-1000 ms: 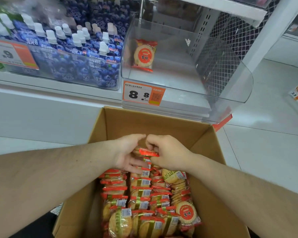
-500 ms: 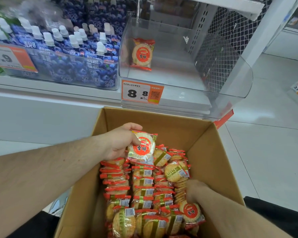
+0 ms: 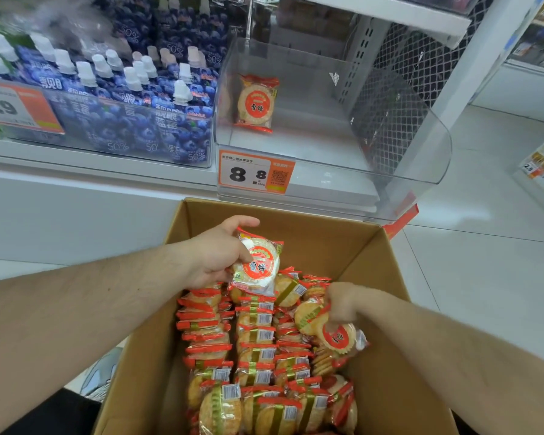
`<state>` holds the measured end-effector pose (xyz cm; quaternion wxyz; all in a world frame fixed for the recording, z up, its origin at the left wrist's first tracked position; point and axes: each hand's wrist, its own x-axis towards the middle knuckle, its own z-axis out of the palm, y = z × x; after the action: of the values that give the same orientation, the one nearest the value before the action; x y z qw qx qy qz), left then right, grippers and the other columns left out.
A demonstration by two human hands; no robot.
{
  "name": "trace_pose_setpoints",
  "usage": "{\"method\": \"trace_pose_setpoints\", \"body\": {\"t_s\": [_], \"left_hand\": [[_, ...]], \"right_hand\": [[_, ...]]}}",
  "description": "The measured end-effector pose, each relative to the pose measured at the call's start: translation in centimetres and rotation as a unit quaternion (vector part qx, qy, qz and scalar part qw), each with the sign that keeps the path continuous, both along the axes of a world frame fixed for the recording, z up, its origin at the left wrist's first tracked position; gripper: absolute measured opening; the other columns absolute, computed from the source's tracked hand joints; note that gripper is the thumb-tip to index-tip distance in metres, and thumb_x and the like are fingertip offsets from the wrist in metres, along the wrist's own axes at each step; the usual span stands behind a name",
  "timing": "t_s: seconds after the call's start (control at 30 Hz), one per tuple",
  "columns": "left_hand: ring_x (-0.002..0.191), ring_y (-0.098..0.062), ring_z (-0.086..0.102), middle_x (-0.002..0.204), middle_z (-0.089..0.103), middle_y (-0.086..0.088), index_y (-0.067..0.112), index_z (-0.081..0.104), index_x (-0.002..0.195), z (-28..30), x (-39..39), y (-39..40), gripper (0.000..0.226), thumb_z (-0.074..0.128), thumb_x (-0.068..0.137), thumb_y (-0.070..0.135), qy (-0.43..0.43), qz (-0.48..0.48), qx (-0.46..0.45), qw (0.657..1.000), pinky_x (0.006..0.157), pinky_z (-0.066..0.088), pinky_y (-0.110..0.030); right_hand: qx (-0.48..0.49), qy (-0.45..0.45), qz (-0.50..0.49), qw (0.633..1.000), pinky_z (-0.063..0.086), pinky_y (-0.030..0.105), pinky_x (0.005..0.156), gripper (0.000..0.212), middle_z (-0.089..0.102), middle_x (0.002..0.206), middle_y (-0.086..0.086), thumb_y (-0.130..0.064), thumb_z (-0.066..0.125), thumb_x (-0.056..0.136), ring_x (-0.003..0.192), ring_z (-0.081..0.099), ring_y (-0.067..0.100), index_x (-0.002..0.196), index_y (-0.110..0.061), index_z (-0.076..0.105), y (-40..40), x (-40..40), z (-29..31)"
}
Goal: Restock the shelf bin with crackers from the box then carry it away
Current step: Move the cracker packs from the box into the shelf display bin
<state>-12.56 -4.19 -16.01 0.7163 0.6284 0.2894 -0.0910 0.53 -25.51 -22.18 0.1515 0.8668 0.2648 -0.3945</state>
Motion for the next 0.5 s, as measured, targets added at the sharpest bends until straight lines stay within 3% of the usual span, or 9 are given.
{"method": "trace_pose_setpoints", "body": {"t_s": [0.07, 0.1, 0.17, 0.23, 0.3, 0.37, 0.5], "left_hand": [[0.079, -0.022, 0.058, 0.119, 0.052, -0.015, 0.044, 0.056, 0.118, 0.2, 0.1, 0.1, 0.065, 0.053, 0.087, -0.013, -0.008, 0.000, 0.007, 1.000, 0.062, 0.051, -0.034], [0.079, -0.022, 0.059, 0.120, 0.052, -0.015, 0.045, 0.056, 0.117, 0.3, 0.1, 0.1, 0.065, 0.054, 0.086, -0.013, -0.012, 0.000, 0.010, 1.000, 0.062, 0.052, -0.035], [0.084, -0.026, 0.064, 0.119, 0.055, -0.017, 0.044, 0.056, 0.118, 0.6, 0.1, 0.1, 0.066, 0.055, 0.086, -0.013, -0.020, 0.000, 0.010, 1.000, 0.064, 0.056, -0.037], [0.088, -0.030, 0.067, 0.110, 0.062, -0.018, 0.042, 0.055, 0.122, 1.0, 0.0, 0.0, 0.066, 0.057, 0.085, -0.013, -0.032, -0.005, 0.012, 0.999, 0.072, 0.058, -0.042], [0.086, -0.031, 0.064, 0.105, 0.065, -0.018, 0.045, 0.055, 0.120, 1.3, 0.1, 0.1, 0.068, 0.059, 0.084, -0.012, -0.046, -0.017, 0.019, 0.999, 0.073, 0.054, -0.044], [0.076, -0.026, 0.053, 0.098, 0.059, -0.010, 0.047, 0.055, 0.121, 2.1, 0.1, 0.0, 0.069, 0.060, 0.084, -0.011, -0.062, -0.030, 0.018, 0.997, 0.061, 0.046, -0.036], [0.079, -0.025, 0.062, 0.097, 0.062, -0.025, 0.038, 0.060, 0.119, 4.1, 0.0, -0.5, 0.065, 0.051, 0.083, -0.016, -0.100, -0.029, -0.031, 0.994, 0.063, 0.050, -0.034]], "right_hand": [[0.134, 0.056, -0.096, 0.985, 0.056, 0.035, 0.083, 0.048, 0.069, 0.111, 0.009, -0.028, 0.081, 0.076, 0.095, 0.066, 0.023, 0.118, -0.012, 0.063, 0.6, 1.3, 3.7], [0.198, 0.092, -0.134, 0.967, 0.054, 0.035, 0.072, 0.035, 0.071, 0.103, 0.011, -0.025, 0.081, 0.077, 0.084, 0.066, 0.021, 0.107, -0.015, 0.065, 0.6, 1.3, 5.6], [0.285, 0.160, -0.173, 0.929, 0.040, 0.028, 0.054, 0.016, 0.069, 0.085, 0.010, -0.020, 0.078, 0.080, 0.063, 0.055, 0.014, 0.092, -0.017, 0.067, 0.4, 1.1, 8.5], [0.334, 0.206, -0.188, 0.900, 0.034, 0.019, 0.047, 0.014, 0.066, 0.072, 0.001, -0.016, 0.074, 0.082, 0.054, 0.050, 0.008, 0.093, -0.016, 0.065, 0.2, 0.6, 10.8], [0.375, 0.231, -0.205, 0.874, 0.036, 0.020, 0.049, 0.032, 0.068, 0.073, -0.001, -0.018, 0.079, 0.074, 0.056, 0.053, 0.011, 0.101, -0.013, 0.062, 0.1, 0.4, 12.3], [0.415, 0.240, -0.217, 0.850, 0.039, 0.026, 0.055, 0.047, 0.069, 0.080, 0.005, -0.016, 0.085, 0.066, 0.068, 0.054, 0.023, 0.106, -0.011, 0.059, 0.3, 0.3, 13.3], [0.490, 0.244, -0.237, 0.802, 0.042, 0.027, 0.057, 0.056, 0.064, 0.092, 0.015, -0.012, 0.087, 0.060, 0.088, 0.051, 0.031, 0.106, -0.014, 0.055, 1.8, -0.5, 14.3]]}}
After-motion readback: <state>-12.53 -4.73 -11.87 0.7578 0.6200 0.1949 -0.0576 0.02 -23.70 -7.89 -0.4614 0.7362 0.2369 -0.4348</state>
